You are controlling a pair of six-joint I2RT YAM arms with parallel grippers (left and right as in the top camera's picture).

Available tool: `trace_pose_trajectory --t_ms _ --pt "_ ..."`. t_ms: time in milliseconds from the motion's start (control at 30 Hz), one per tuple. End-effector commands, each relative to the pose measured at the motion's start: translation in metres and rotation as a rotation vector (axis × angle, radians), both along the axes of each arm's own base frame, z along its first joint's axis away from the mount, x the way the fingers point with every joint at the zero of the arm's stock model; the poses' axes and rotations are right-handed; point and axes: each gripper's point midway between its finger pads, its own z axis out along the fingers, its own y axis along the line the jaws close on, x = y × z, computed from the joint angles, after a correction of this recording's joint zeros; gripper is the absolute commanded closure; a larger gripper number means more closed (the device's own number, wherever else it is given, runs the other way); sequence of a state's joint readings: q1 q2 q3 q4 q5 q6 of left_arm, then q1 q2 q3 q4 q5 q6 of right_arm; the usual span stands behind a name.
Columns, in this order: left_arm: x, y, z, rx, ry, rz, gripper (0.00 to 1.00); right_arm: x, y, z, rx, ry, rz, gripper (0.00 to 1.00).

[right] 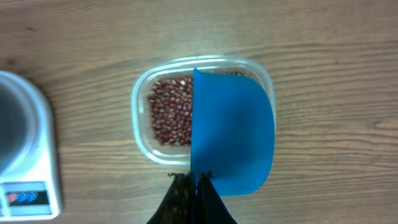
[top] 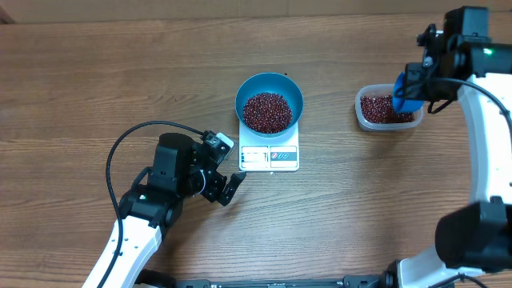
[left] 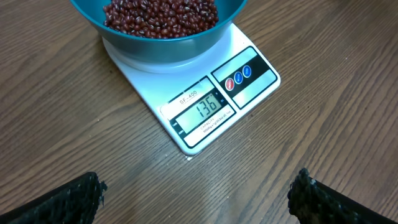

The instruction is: Scoop item into bowl and weigh 150g on scale

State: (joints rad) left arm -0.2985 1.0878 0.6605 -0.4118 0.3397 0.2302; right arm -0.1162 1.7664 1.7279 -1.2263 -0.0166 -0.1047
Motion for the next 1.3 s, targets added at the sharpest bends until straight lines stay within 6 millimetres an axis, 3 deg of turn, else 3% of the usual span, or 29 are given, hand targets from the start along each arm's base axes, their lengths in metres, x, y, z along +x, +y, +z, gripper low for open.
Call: trace_pose_trajectory --t_ms 0,267,467,1033,1267 --pt "0.0 0.003 -0.004 -0.004 0.017 0.021 0.0 0.004 -0.005 -0.022 -0.028 0.046 -0.008 0.96" --pt "0.0 0.003 -0.004 -0.004 0.017 0.021 0.0 0.019 -0.008 -0.05 -0.028 0.075 -0.01 0.96" --pt "0.0 0.003 -0.004 -0.004 0.017 0.021 0.0 0.016 -0.007 -0.076 -0.019 0.151 -0.008 0.96" --pt "0.0 0.003 -0.004 -0.004 0.017 0.021 0.01 0.016 0.04 -0.073 0.237 0.133 0.099 0.96" --pt "0.0 0.003 -0.004 -0.004 0.017 0.021 0.0 0.018 0.029 -0.063 0.241 0.117 0.066 0.96"
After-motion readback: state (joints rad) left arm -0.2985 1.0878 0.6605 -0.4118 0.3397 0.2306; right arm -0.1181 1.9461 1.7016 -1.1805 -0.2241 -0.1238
